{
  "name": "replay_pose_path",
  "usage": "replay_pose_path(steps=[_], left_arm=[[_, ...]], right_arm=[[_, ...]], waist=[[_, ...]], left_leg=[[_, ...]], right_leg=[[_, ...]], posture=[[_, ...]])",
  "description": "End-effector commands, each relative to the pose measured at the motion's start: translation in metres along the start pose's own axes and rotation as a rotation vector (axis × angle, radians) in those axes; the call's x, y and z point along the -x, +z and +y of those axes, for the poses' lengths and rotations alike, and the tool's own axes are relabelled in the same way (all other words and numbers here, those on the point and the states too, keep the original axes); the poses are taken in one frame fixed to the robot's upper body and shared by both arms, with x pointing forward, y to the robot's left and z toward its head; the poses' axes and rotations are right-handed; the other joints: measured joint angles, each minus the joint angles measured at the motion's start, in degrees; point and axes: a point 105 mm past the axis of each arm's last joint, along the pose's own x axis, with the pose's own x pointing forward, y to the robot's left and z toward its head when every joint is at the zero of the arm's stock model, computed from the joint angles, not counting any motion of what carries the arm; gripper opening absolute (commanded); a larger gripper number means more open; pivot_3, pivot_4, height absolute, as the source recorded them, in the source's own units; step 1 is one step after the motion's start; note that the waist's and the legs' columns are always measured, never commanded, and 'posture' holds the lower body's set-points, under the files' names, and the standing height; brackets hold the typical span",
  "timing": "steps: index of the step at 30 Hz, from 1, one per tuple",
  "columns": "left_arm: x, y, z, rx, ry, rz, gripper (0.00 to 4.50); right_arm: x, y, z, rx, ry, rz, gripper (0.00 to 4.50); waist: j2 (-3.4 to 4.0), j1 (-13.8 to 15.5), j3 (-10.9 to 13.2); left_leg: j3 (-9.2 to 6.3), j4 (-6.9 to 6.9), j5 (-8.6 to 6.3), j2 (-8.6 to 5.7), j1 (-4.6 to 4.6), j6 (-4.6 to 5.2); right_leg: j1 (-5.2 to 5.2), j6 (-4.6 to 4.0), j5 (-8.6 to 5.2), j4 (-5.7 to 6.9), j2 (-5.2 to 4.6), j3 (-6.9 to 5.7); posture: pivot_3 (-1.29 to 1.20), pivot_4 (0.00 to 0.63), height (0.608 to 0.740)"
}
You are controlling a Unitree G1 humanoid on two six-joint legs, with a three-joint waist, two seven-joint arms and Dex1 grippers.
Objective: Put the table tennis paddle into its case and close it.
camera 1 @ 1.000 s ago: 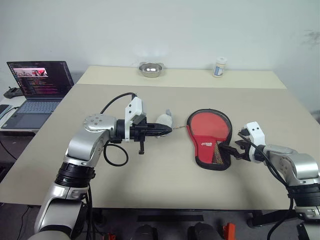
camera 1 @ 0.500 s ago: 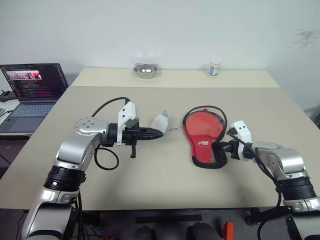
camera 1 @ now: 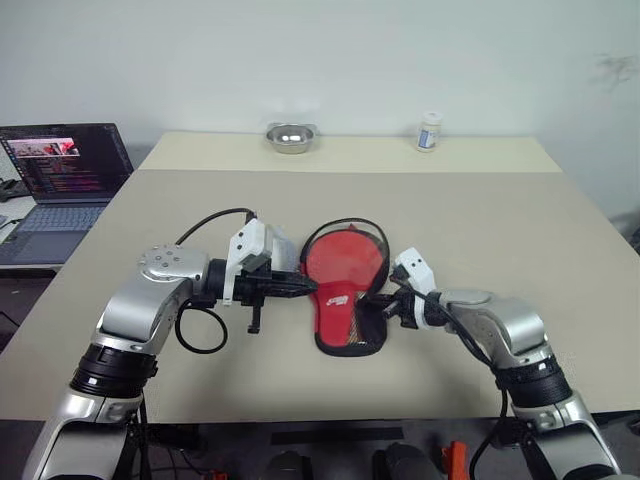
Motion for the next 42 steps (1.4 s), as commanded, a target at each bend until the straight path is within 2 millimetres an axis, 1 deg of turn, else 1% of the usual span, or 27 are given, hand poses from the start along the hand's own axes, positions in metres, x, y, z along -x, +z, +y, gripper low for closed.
replay_pose_path(steps=[1, 5, 8, 12, 16, 21, 29, 35, 37, 38, 42], left_arm=[[0.003, 0.01, -0.004, -0.052, -0.018, -0.006, 0.0], [0.002, 0.008, -0.006, -0.047, -0.031, -0.001, 0.0], [0.002, 0.005, -0.008, -0.043, -0.039, 0.003, 0.0], [0.001, 0.004, -0.01, -0.041, -0.059, 0.008, 0.0], [0.001, 0.003, -0.011, -0.038, -0.082, 0.02, 0.0], [0.001, 0.002, -0.013, -0.037, -0.105, 0.025, 0.0], [0.0, 0.001, -0.013, -0.039, -0.115, 0.027, 0.0], [-0.001, -0.001, -0.013, -0.044, -0.106, 0.024, 0.0], [-0.001, -0.001, -0.013, -0.044, -0.103, 0.023, 0.0], [-0.001, -0.002, -0.013, -0.044, -0.101, 0.023, 0.0], [-0.001, -0.002, -0.012, -0.044, -0.088, 0.022, 0.0]], right_arm=[[0.007, -0.01, 0.011, -0.035, 0.009, 0.003, 0.02], [0.026, -0.028, 0.011, -0.103, -0.04, 0.014, 0.02], [0.039, -0.037, 0.019, -0.163, -0.05, 0.006, 0.02], [0.05, -0.048, 0.035, -0.19, -0.045, 0.019, 0.02], [0.059, -0.058, 0.036, -0.218, -0.074, 0.037, 0.02], [0.066, -0.056, 0.032, -0.22, -0.096, 0.034, 0.02], [0.077, -0.052, 0.016, -0.193, -0.139, 0.043, 0.02], [0.073, -0.048, 0.017, -0.179, -0.128, 0.036, 0.02], [0.073, -0.046, 0.015, -0.183, -0.134, 0.021, 0.52], [0.074, -0.044, 0.015, -0.185, -0.13, 0.01, 0.7], [0.08, -0.042, 0.015, -0.154, -0.137, 0.01, 2.1]], waist=[[-0.01, 0.0, 0.0], [-0.01, 0.3, 0.0], [-0.01, 0.4, 0.0], [-0.02, 0.5, 0.0], [-0.02, 0.5, 0.0], [-0.02, 0.5, 0.0], [-0.02, 0.7, 0.0], [-0.02, 0.7, 0.0], [-0.02, 0.7, 0.0], [-0.02, 0.7, 0.0], [-0.02, 0.7, 0.0]], left_leg=[[0.01, 0.0, 0.0, -0.01, 0.01, 0.0], [-0.02, 0.0, -0.01, -0.1, 0.0, 0.0], [-0.04, -0.01, -0.01, -0.19, 0.0, 0.0], [-0.06, -0.01, -0.02, -0.33, 0.0, 0.01], [-0.07, -0.01, -0.02, -0.37, 0.01, 0.02], [-0.12, 0.0, -0.02, -0.39, 0.01, 0.03], [-0.12, 0.0, -0.02, -0.43, 0.0, 0.03], [-0.12, 0.0, -0.02, -0.43, 0.0, 0.04], [-0.12, 0.0, -0.01, -0.43, 0.0, 0.04], [-0.12, 0.0, -0.01, -0.43, 0.0, 0.04], [-0.12, 0.0, -0.01, -0.41, 0.0, 0.04]], right_leg=[[0.01, 0.0, 0.0, -0.01, -0.02, 0.0], [0.04, 0.0, -0.01, -0.03, -0.1, -0.01], [0.05, 0.0, -0.01, -0.03, -0.18, -0.01], [0.06, 0.02, -0.02, -0.03, -0.34, -0.03], [0.07, 0.06, -0.05, -0.03, -0.36, -0.03], [0.09, 0.1, -0.07, -0.03, -0.36, -0.05], [0.09, 0.12, -0.08, -0.05, -0.39, -0.04], [0.1, 0.13, -0.09, -0.04, -0.39, -0.03], [0.09, 0.13, -0.09, -0.04, -0.39, -0.03], [0.1, 0.14, -0.09, -0.04, -0.39, -0.03], [0.09, 0.17, -0.11, -0.04, -0.38, -0.03]], posture=[[0.0, 0.15, 0.74], [0.0, 0.15, 0.74], [0.0, 0.15, 0.74], [0.0, 0.15, 0.74], [0.0, 0.15, 0.74], [0.0, 0.15, 0.74], [0.0, 0.15, 0.74], [0.0, 0.15, 0.74], [0.0, 0.15, 0.74], [0.0, 0.15, 0.74], [0.0, 0.15, 0.74]])
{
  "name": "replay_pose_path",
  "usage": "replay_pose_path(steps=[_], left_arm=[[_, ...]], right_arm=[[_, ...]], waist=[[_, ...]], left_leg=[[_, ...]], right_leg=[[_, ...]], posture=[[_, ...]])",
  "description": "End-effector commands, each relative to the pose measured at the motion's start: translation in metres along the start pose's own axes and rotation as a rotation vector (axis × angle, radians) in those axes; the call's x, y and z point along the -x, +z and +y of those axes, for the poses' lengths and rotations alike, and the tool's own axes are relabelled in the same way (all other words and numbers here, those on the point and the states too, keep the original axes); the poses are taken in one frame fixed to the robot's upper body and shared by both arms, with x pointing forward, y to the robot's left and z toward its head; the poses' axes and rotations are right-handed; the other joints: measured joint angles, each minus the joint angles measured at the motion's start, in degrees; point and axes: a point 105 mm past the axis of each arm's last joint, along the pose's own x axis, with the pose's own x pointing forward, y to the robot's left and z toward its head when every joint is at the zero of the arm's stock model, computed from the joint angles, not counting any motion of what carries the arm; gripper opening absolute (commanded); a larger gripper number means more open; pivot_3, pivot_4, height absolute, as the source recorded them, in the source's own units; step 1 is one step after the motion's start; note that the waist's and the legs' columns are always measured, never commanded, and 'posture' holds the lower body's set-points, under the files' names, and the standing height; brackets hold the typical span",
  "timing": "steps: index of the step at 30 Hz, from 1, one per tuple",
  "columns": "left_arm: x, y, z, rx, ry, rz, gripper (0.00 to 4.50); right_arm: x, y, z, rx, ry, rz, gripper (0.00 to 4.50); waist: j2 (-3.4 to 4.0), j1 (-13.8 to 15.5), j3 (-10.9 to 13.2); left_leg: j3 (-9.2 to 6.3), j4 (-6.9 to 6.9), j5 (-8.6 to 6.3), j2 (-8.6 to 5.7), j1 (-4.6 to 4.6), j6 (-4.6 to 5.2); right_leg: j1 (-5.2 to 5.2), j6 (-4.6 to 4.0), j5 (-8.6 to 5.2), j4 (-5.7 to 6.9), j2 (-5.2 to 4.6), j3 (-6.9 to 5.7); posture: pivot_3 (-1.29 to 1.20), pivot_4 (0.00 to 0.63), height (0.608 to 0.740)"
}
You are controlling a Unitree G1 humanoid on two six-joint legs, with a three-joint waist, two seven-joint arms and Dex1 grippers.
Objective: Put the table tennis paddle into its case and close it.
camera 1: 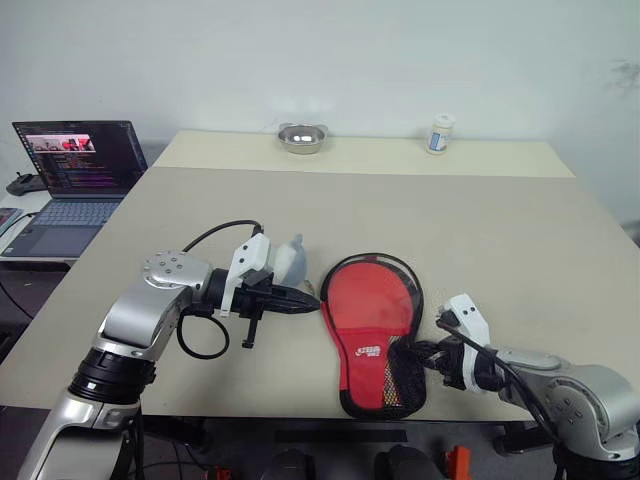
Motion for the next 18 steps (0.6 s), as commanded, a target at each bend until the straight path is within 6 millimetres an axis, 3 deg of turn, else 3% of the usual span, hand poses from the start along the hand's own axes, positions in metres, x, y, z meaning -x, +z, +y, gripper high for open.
replay_pose_path(steps=[1, 5, 7, 10, 12, 18], left_arm=[[0.002, 0.004, 0.002, -0.028, 0.02, -0.006, 0.0], [0.003, 0.004, 0.002, -0.027, 0.032, -0.008, 0.0], [0.004, 0.003, 0.004, -0.02, 0.044, -0.009, 0.0], [0.005, 0.002, 0.006, -0.005, 0.06, -0.008, 0.0], [0.006, 0.002, 0.008, 0.004, 0.072, -0.01, 0.0], [0.014, 0.001, 0.017, 0.014, 0.124, -0.007, 0.0]], right_arm=[[0.011, 0.009, 0.001, 0.076, -0.021, -0.035, 2.44], [0.025, 0.014, 0.006, 0.195, -0.009, -0.028, 3.85], [0.04, 0.034, 0.009, 0.299, 0.014, -0.081, 4.46], [0.057, 0.072, 0.015, 0.402, 0.062, -0.236, 4.46], [0.056, 0.087, 0.02, 0.438, 0.102, -0.285, 4.46], [0.016, 0.089, 0.023, 0.48, 0.162, -0.256, 4.46]], waist=[[0.0, 0.0, 0.0], [0.0, 0.0, 0.0], [0.01, 0.0, 0.0], [-0.01, -0.1, 0.0], [-0.01, -0.1, 0.0], [-0.01, 0.0, 0.0]], left_leg=[[0.0, 0.0, 0.0, 0.0, 0.0, 0.0], [0.0, 0.0, 0.0, -0.01, -0.01, 0.0], [0.0, 0.0, 0.0, -0.01, -0.01, 0.0], [0.0, 0.02, 0.0, 0.01, 0.02, 0.0], [-0.01, 0.01, 0.0, 0.04, 0.06, 0.0], [-0.08, 0.0, 0.0, 0.02, -0.02, 0.0]], right_leg=[[0.0, 0.0, 0.0, 0.0, 0.0, 0.0], [0.01, 0.06, -0.04, -0.02, -0.02, 0.0], [0.0, 0.11, -0.06, -0.01, -0.02, 0.0], [0.01, 0.13, -0.07, -0.04, -0.02, -0.04], [0.01, 0.14, -0.08, -0.02, -0.02, -0.03], [0.0, 0.01, -0.04, -0.02, 0.0, -0.03]], posture=[[0.0, 0.15, 0.74], [0.0, 0.15, 0.74], [0.0, 0.15, 0.74], [0.0, 0.15, 0.74], [0.0, 0.15, 0.74], [0.0, 0.15, 0.74]])
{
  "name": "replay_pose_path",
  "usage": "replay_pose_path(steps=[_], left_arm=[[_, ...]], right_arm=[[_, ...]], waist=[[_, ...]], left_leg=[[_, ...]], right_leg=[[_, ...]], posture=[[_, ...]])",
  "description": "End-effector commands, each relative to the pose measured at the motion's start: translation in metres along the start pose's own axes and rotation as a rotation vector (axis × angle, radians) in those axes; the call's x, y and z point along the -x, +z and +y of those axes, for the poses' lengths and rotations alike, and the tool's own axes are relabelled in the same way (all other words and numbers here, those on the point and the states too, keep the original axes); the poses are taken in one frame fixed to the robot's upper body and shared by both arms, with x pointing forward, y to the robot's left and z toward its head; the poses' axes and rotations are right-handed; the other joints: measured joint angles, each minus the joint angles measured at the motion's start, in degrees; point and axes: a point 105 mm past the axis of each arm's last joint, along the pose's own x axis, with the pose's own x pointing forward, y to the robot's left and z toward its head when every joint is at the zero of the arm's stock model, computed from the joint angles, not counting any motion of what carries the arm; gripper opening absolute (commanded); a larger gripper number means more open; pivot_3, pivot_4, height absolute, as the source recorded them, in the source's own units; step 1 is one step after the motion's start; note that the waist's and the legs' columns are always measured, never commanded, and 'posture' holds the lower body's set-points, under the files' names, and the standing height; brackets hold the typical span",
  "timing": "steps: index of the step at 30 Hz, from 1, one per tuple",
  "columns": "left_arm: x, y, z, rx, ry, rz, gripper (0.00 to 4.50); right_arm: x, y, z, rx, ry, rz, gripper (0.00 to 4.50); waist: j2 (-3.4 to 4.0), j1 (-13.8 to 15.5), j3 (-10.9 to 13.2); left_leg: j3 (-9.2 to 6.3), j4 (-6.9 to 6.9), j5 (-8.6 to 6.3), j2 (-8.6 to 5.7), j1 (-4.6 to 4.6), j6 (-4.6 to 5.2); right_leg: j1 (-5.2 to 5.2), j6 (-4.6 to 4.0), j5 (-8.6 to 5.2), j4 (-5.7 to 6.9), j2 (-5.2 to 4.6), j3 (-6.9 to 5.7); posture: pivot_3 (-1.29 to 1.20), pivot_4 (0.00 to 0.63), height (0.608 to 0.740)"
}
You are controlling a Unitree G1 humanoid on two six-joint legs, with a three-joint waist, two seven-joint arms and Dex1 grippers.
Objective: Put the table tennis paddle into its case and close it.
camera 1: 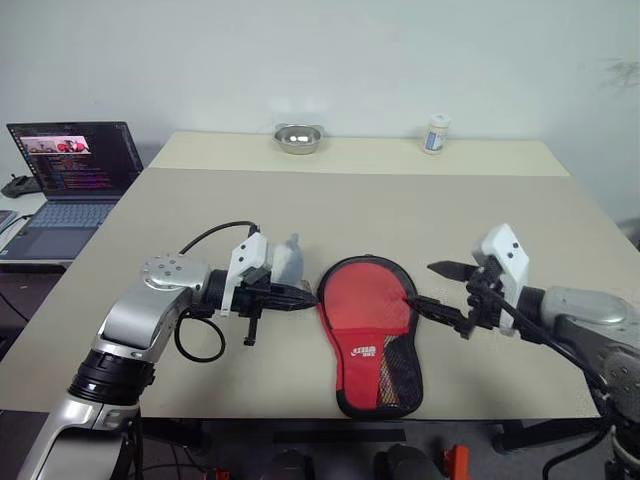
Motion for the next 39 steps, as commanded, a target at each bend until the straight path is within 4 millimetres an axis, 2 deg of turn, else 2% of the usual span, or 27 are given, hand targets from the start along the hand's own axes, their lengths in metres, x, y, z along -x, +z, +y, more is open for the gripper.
replay_pose_path(steps=[1, 4, 7, 11, 14, 15, 17, 23, 27, 31, 34, 39], left_arm=[[0.011, 0.01, 0.008, -0.027, 0.043, -0.013, 0.0], [0.017, 0.011, 0.016, -0.004, 0.104, -0.012, 0.63], [0.022, 0.019, 0.024, -0.003, 0.162, -0.037, 1.66], [0.027, 0.037, 0.034, -0.022, 0.25, -0.094, 3.18], [0.036, 0.037, 0.045, -0.036, 0.337, -0.083, 4.28], [0.039, 0.033, 0.05, -0.048, 0.378, -0.059, 4.46], [0.043, 0.025, 0.058, -0.078, 0.436, -0.006, 4.46], [0.046, 0.016, 0.063, -0.053, 0.439, 0.032, 4.46], [0.048, 0.013, 0.07, -0.042, 0.453, 0.031, 4.46], [0.046, 0.011, 0.073, -0.041, 0.448, 0.031, 4.46], [0.043, 0.008, 0.074, -0.029, 0.438, 0.036, 4.46], [0.036, 0.0, 0.076, -0.008, 0.417, 0.049, 4.46]], right_arm=[[-0.019, 0.001, 0.001, 0.052, 0.034, -0.013, 4.46], [-0.046, -0.004, -0.002, 0.053, 0.069, -0.017, 4.5], [-0.067, -0.007, -0.005, 0.053, 0.08, -0.024, 4.5], [-0.079, -0.01, -0.005, 0.082, 0.092, -0.03, 4.5], [-0.082, -0.009, -0.004, 0.086, 0.101, -0.037, 4.5], [-0.083, -0.009, -0.004, 0.085, 0.104, -0.04, 4.5], [-0.083, -0.009, -0.003, 0.084, 0.109, -0.043, 4.5], [-0.085, -0.008, 0.004, 0.077, 0.124, -0.058, 4.5], [-0.095, -0.009, 0.005, 0.066, 0.073, -0.082, 4.5], [-0.105, -0.033, -0.006, 0.067, -0.008, -0.021, 4.5], [-0.106, -0.051, -0.005, 0.08, -0.024, 0.038, 4.5], [-0.106, -0.059, -0.003, 0.073, -0.022, 0.053, 4.5]], waist=[[0.0, 0.0, 0.0], [-0.01, -0.2, 0.0], [-0.02, -0.4, 0.0], [-0.02, -0.2, 0.0], [-0.02, -0.2, 0.0], [-0.02, -0.2, 0.0], [-0.02, -0.2, 0.0], [-0.02, -0.3, 0.0], [-0.02, -0.3, 0.0], [-0.03, -0.3, 0.0], [-0.02, -0.3, 0.0], [-0.05, -0.4, 0.0]], left_leg=[[0.02, 0.0, 0.0, -0.03, -0.03, 0.0], [0.08, 0.04, 0.0, -0.06, -0.03, 0.01], [0.07, 0.06, 0.01, -0.03, -0.01, 0.02], [0.02, 0.05, 0.01, -0.05, -0.09, 0.01], [0.03, 0.05, 0.01, -0.09, -0.11, 0.01], [0.03, 0.05, 0.01, -0.08, -0.11, 0.01], [0.02, 0.05, 0.02, -0.06, -0.07, 0.01], [0.03, 0.05, 0.02, -0.03, -0.04, -0.01], [0.04, 0.05, 0.02, -0.02, -0.04, -0.01], [0.06, 0.05, 0.02, -0.06, -0.04, -0.01], [0.08, 0.05, 0.02, -0.09, -0.05, -0.01], [0.14, 0.07, 0.02, -0.07, 0.05, -0.01]], right_leg=[[-0.02, -0.12, 0.07, 0.0, 0.0, 0.01], [-0.03, -0.11, 0.08, 0.0, 0.0, -0.01], [-0.01, -0.1, 0.08, 0.03, 0.01, -0.03], [-0.05, -0.15, 0.11, 0.03, 0.0, -0.03], [-0.05, -0.16, 0.12, 0.02, -0.06, -0.05], [-0.05, -0.16, 0.12, 0.03, -0.07, -0.05], [-0.04, -0.17, 0.12, 0.06, -0.08, -0.06], [-0.04, -0.18, 0.12, 0.11, -0.08, -0.11], [-0.05, -0.18, 0.13, 0.12, -0.08, -0.12], [-0.04, -0.18, 0.13, 0.12, -0.08, -0.12], [-0.04, -0.18, 0.13, 0.09, -0.1, -0.11], [-0.01, -0.18, 0.13, 0.16, -0.1, -0.11]], posture=[[0.0, 0.15, 0.74], [0.0, 0.15, 0.74], [0.0, 0.15, 0.74], [0.0, 0.15, 0.74], [0.0, 0.15, 0.74], [0.0, 0.15, 0.74], [0.0, 0.15, 0.74], [0.0, 0.15, 0.74], [0.0, 0.15, 0.74], [0.0, 0.15, 0.74], [0.0, 0.15, 0.74], [0.0, 0.15, 0.74]])
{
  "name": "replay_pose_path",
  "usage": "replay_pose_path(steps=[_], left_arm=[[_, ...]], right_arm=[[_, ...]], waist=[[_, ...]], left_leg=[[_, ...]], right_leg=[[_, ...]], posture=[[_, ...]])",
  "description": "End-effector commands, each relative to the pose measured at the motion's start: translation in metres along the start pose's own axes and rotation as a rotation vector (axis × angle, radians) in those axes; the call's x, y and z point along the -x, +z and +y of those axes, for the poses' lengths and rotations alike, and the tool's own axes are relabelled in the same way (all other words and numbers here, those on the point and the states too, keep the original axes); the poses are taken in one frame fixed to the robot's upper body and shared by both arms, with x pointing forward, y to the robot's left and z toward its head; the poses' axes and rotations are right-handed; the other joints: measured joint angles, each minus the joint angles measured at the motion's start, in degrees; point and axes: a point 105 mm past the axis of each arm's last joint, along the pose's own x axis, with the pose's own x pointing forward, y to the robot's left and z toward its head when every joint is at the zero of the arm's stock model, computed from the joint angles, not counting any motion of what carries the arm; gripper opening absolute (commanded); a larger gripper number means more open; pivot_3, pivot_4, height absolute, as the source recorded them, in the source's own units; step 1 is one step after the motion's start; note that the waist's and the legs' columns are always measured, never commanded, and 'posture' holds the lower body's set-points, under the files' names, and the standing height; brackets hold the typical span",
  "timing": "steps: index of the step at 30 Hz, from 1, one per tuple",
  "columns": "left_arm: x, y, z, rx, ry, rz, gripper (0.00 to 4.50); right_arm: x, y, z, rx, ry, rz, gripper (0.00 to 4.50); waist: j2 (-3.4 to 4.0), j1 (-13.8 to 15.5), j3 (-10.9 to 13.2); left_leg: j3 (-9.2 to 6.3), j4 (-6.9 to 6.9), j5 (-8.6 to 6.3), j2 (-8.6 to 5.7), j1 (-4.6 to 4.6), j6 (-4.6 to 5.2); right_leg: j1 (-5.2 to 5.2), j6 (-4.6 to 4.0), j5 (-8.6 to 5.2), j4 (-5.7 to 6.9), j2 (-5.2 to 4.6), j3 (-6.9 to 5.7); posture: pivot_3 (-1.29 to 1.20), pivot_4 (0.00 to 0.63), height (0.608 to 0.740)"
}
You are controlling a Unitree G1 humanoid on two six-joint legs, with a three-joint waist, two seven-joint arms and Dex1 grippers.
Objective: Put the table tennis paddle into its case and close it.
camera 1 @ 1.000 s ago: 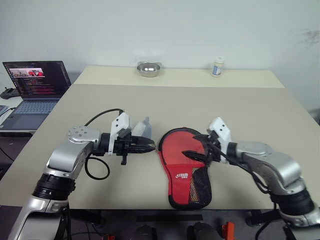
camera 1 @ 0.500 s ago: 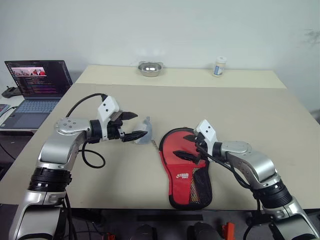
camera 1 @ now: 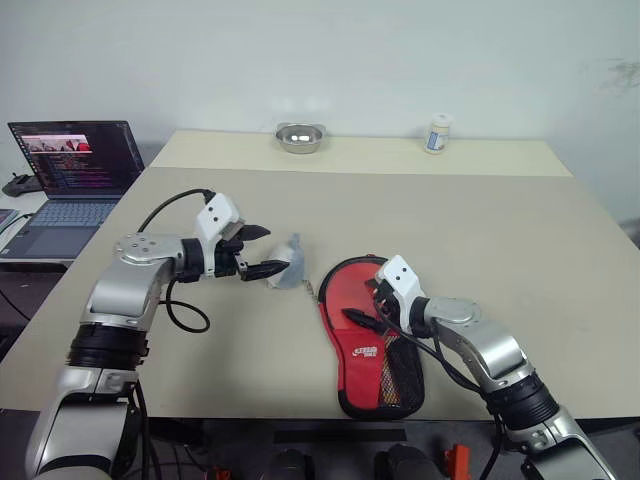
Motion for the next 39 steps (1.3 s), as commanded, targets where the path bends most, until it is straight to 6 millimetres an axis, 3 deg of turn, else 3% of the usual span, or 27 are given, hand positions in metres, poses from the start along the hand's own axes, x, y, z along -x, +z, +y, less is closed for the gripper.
replay_pose_path(steps=[1, 5, 10, 16, 19, 24, 27, 29, 31, 36, 39], left_arm=[[-0.001, 0.01, 0.005, -0.051, 0.009, -0.017, 4.46], [-0.026, -0.012, 0.012, 0.004, 0.014, 0.058, 4.46], [-0.044, -0.028, 0.02, 0.08, 0.046, 0.088, 4.46], [-0.061, -0.038, 0.013, 0.105, 0.018, 0.095, 4.46], [-0.063, -0.038, 0.011, 0.123, 0.015, 0.085, 3.94], [-0.061, -0.038, 0.008, 0.135, -0.001, 0.076, 2.31], [-0.061, -0.034, 0.007, 0.138, -0.003, 0.062, 1.31], [-0.061, -0.031, 0.007, 0.14, -0.003, 0.052, 0.9], [-0.063, -0.027, 0.007, 0.139, -0.002, 0.048, 0.69], [-0.072, -0.017, 0.012, 0.101, 0.022, 0.059, 0.67], [-0.082, -0.015, 0.03, 0.051, 0.155, 0.115, 0.67]], right_arm=[[0.0, -0.007, 0.003, -0.004, 0.003, 0.02, 4.5], [-0.002, -0.005, 0.006, -0.003, 0.008, 0.013, 4.5], [-0.004, -0.004, 0.008, -0.002, 0.013, 0.011, 4.5], [-0.004, -0.004, 0.012, 0.0, 0.014, 0.009, 4.5], [-0.003, -0.004, 0.012, 0.005, 0.009, 0.01, 4.5], [-0.004, 0.001, 0.013, 0.001, 0.008, 0.0, 4.5], [-0.006, -0.009, 0.012, -0.007, 0.002, 0.038, 4.5], [-0.007, -0.013, 0.013, -0.019, 0.004, 0.057, 4.5], [-0.007, -0.016, 0.015, -0.029, 0.013, 0.071, 4.5], [-0.008, -0.025, 0.021, -0.034, 0.041, 0.12, 4.5], [-0.006, -0.04, 0.02, -0.05, 0.041, 0.188, 4.5]], waist=[[0.0, 0.0, 0.0], [-0.06, 0.3, 0.0], [-0.11, 0.1, -0.1], [-0.13, -0.1, -0.1], [-0.13, -0.1, -0.1], [-0.13, -0.1, -0.1], [-0.13, -0.1, -0.1], [-0.13, -0.1, -0.1], [-0.14, -0.1, -0.1], [-0.24, -0.1, -0.2], [-0.39, -0.1, -0.3]], left_leg=[[0.0, 0.0, 0.0, 0.01, 0.01, 0.0], [-0.02, 0.02, 0.01, -0.01, 0.03, 0.0], [0.03, 0.03, 0.0, -0.01, 0.0, 0.02], [0.02, 0.01, 0.0, 0.0, 0.01, 0.02], [0.02, 0.02, 0.0, 0.0, 0.0, 0.02], [0.01, 0.02, 0.0, 0.01, 0.0, 0.01], [0.01, 0.02, 0.0, 0.01, 0.01, 0.01], [0.01, 0.02, 0.0, 0.01, 0.01, 0.01], [0.01, 0.02, 0.0, 0.01, 0.01, 0.01], [0.0, 0.02, 0.0, 0.0, 0.02, 0.01], [-0.02, 0.03, 0.0, -0.01, 0.03, 0.02]], right_leg=[[0.01, 0.0, 0.0, 0.01, 0.0, 0.0], [0.04, 0.0, 0.0, 0.02, 0.04, -0.04], [0.01, 0.01, 0.0, -0.01, 0.05, -0.02], [0.0, 0.01, 0.01, 0.02, 0.04, -0.03], [0.0, 0.01, 0.01, 0.03, 0.04, -0.03], [0.0, 0.0, 0.01, 0.03, 0.03, -0.03], [0.0, 0.0, 0.01, 0.03, 0.03, -0.03], [0.01, 0.0, 0.01, 0.03, 0.03, -0.03], [0.01, 0.0, 0.01, 0.03, 0.03, -0.03], [0.02, 0.0, 0.01, 0.03, 0.03, -0.03], [0.03, 0.01, 0.01, 0.03, 0.03, -0.05]], posture=[[0.0, 0.15, 0.74], [0.0, 0.15, 0.74], [0.0, 0.15, 0.74], [0.0, 0.15, 0.74], [0.0, 0.15, 0.74], [0.0, 0.15, 0.74], [0.0, 0.15, 0.74], [0.0, 0.15, 0.74], [0.0, 0.15, 0.74], [0.0, 0.15, 0.74], [0.0, 0.15, 0.74]])
